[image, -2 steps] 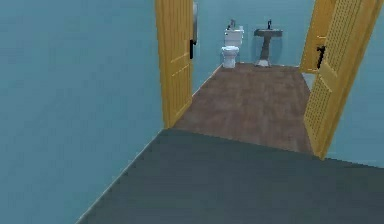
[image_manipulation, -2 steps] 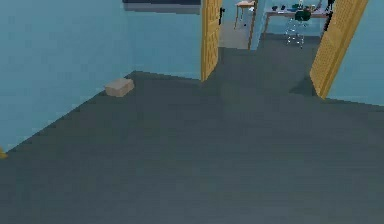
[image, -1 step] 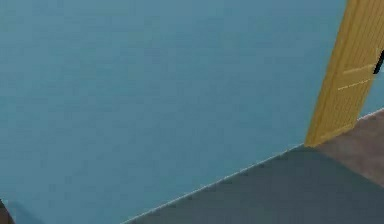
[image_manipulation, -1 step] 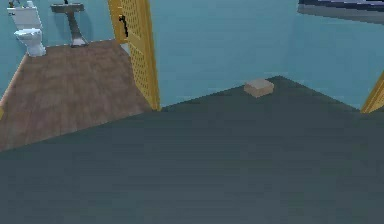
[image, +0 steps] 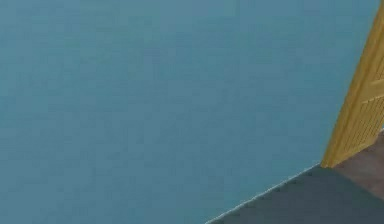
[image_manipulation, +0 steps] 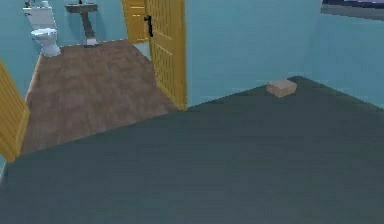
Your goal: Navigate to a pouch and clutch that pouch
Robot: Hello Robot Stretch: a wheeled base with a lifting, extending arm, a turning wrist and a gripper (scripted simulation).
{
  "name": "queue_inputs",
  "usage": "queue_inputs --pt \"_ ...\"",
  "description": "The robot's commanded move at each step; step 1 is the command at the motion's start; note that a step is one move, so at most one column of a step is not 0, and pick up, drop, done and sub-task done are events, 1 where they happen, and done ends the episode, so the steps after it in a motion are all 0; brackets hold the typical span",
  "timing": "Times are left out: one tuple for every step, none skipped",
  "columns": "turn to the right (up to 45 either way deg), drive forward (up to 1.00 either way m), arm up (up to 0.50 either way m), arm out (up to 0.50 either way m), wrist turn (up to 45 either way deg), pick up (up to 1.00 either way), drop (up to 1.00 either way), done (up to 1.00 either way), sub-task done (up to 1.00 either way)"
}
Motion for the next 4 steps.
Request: queue_inputs --pt "-24.0 0.0 0.0 0.0 0.0 0.0 0.0 0.0 0.0" --pt "0.0 0.35 0.0 0.0 0.0 0.0 0.0 0.0 0.0" --pt "-45.0 0.0 0.0 0.0 0.0 0.0 0.0 0.0 0.0" --pt "-45.0 0.0 0.0 0.0 0.0 0.0 0.0 0.0 0.0"
